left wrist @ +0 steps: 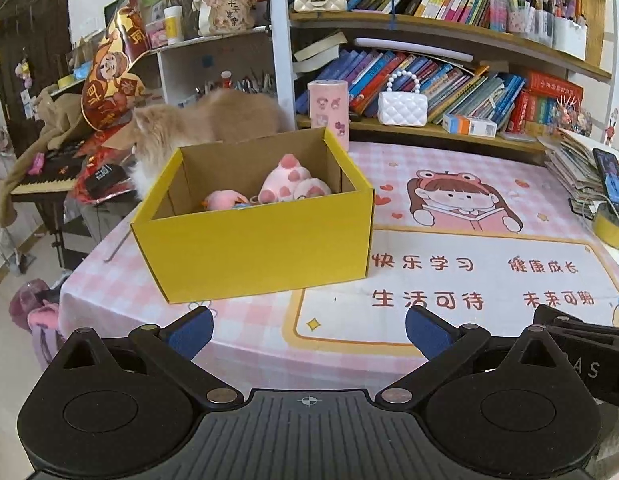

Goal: Organize objects

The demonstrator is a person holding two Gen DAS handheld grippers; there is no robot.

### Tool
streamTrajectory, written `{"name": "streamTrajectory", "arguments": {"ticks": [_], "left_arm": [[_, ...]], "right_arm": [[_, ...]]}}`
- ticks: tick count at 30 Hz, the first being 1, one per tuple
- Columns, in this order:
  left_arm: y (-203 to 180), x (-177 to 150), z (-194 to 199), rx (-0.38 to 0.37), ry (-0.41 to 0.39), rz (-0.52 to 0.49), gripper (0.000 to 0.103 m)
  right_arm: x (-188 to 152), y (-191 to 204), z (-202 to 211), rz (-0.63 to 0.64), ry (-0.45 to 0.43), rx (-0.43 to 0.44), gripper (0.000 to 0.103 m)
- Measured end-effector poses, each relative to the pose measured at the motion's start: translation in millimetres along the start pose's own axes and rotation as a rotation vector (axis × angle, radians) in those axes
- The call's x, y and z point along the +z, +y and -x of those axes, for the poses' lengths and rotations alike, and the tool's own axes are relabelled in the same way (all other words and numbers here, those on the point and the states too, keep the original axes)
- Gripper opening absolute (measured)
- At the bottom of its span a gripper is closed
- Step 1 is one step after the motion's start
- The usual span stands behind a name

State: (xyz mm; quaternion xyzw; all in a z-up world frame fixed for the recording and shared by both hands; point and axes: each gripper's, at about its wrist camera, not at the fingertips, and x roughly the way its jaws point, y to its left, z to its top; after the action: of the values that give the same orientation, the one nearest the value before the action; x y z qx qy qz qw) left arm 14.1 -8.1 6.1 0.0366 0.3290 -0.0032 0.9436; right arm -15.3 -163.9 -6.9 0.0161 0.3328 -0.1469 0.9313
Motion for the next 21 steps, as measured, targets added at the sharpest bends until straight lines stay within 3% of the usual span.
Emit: {"name": "streamTrajectory", "arguments": {"ticks": [6,21], "left_arm": [[-2.9,-0.9,3.9,0.025,-0.005,-0.02,0.103],[-2.7,-2.0,3.8,-0.006,0.018,0.017,0.103]], "right_arm": [[-1.5,0.2,3.0,0.006,0.002,-0.006,0.103],[-4.2,-5.0,3.4,-0.015,0.022,0.01,0.103]]}}
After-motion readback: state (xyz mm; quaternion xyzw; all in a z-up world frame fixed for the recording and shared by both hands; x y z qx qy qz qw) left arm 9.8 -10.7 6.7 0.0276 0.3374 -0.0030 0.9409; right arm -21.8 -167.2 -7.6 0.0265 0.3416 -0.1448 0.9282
